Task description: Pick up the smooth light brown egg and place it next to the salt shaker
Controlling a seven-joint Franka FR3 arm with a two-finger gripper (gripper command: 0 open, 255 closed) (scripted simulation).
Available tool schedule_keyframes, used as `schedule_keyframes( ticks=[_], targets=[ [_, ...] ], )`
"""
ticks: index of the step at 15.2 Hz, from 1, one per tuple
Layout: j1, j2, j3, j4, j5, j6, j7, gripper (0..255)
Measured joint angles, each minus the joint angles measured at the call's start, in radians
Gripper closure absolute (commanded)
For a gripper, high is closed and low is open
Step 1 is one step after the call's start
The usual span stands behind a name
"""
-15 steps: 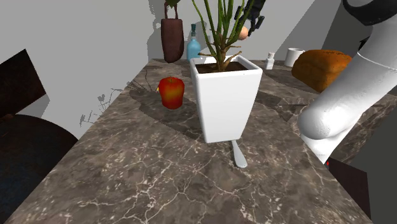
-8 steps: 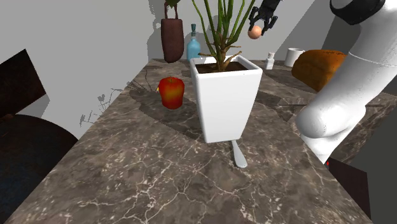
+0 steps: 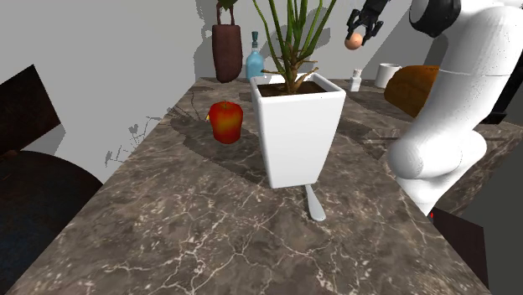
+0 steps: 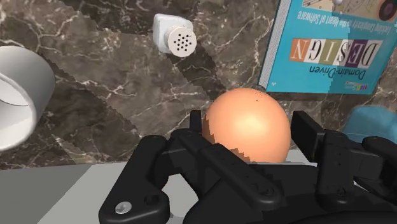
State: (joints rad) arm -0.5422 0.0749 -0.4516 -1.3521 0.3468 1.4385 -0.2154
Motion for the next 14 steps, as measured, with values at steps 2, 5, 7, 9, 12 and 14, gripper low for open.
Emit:
schedule_keyframes(
  ticks=[2, 5, 7, 9, 12, 14],
  targets=[
    [-0.039, 0.050, -0.026, 0.057, 0.027, -0.032, -0.050, 255],
    [-0.103, 0.144, -0.054, 0.172, 0.078, -0.084, -0.111, 255],
    [-0.104, 0.138, -0.056, 0.138, 0.073, -0.061, -0.128, 255],
    [-0.098, 0.127, -0.056, 0.101, 0.066, -0.034, -0.135, 255],
    [-0.086, 0.107, -0.054, 0.032, 0.053, 0.016, -0.145, 255],
    [-0.075, 0.088, -0.051, -0.018, 0.043, 0.051, -0.148, 255]
  ],
)
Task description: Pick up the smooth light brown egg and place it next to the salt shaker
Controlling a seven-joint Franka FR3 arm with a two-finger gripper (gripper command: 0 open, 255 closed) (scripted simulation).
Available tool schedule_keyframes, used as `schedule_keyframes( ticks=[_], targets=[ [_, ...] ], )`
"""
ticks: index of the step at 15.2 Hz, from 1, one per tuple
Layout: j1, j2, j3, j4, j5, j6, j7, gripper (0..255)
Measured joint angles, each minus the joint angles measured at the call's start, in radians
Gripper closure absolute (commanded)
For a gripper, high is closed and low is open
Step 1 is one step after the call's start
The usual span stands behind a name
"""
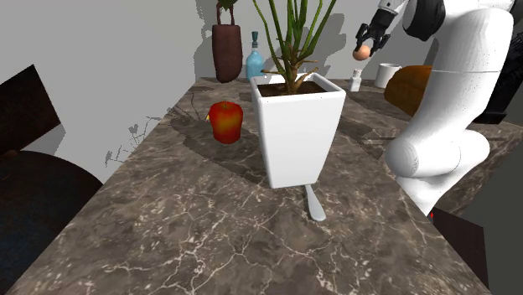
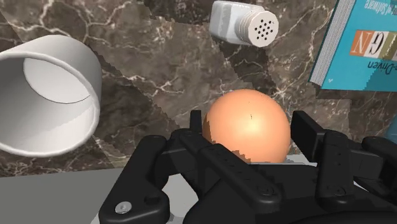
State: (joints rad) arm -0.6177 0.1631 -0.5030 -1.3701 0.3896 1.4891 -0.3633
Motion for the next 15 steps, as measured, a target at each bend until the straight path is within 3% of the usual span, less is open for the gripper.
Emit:
schedule_keyframes(
  ticks=[15],
  targets=[
    [0.026, -0.043, 0.008, -0.254, -0.019, 0.211, -0.049, 255]
  ],
)
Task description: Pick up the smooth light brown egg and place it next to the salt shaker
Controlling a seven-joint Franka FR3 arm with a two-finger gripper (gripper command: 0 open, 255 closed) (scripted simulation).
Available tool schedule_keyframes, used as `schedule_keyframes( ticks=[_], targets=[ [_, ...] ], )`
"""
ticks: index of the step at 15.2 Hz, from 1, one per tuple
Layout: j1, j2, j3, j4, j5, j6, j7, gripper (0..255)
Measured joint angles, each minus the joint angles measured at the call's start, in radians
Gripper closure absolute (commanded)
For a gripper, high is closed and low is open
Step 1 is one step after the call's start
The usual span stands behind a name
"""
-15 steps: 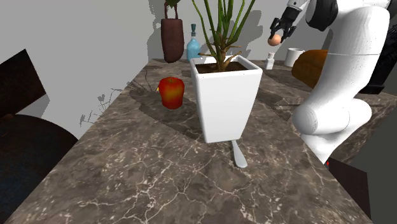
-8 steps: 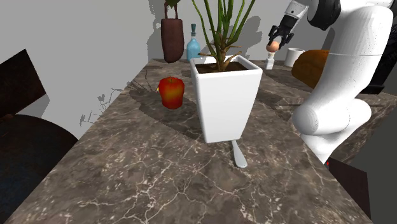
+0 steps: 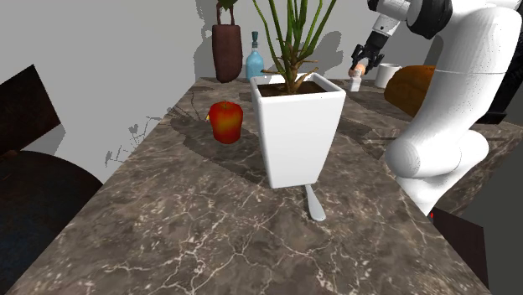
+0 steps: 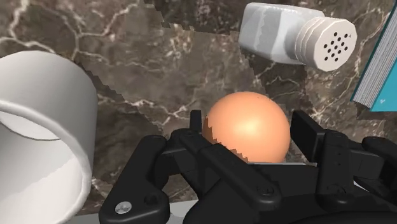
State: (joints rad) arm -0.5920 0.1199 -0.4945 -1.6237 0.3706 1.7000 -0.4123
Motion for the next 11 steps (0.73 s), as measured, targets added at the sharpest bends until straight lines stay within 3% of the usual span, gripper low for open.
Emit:
schedule_keyframes(
  ticks=[5, 11],
  targets=[
    [0.005, -0.003, 0.003, -0.062, 0.002, 0.058, -0.014, 255],
    [0.005, -0.003, 0.003, -0.071, 0.002, 0.067, -0.017, 255]
  ],
)
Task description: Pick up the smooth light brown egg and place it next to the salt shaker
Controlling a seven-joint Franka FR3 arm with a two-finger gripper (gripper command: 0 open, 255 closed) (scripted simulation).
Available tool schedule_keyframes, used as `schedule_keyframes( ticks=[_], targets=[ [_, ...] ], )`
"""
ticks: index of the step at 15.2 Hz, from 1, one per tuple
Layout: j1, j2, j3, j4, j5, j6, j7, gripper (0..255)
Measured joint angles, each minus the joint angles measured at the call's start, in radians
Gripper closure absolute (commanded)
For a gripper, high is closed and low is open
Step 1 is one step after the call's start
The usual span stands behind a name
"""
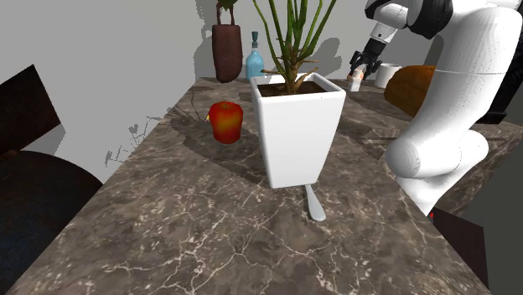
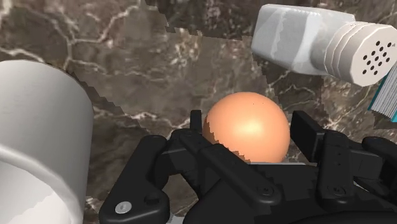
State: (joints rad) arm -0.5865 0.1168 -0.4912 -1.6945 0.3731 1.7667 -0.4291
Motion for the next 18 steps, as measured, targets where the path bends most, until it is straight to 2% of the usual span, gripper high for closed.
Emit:
schedule_keyframes(
  ticks=[1, 7, 12, 18],
  targets=[
    [0.000, 0.000, 0.000, 0.000, 0.000, 0.000, 0.000, 0],
    [0.000, 0.000, 0.000, 0.000, 0.000, 0.000, 0.000, 0],
    [-0.023, 0.008, -0.016, 0.117, -0.001, -0.114, 0.003, 0],
    [-0.025, 0.011, -0.016, 0.132, -0.001, -0.128, 0.006, 0]
  ],
)
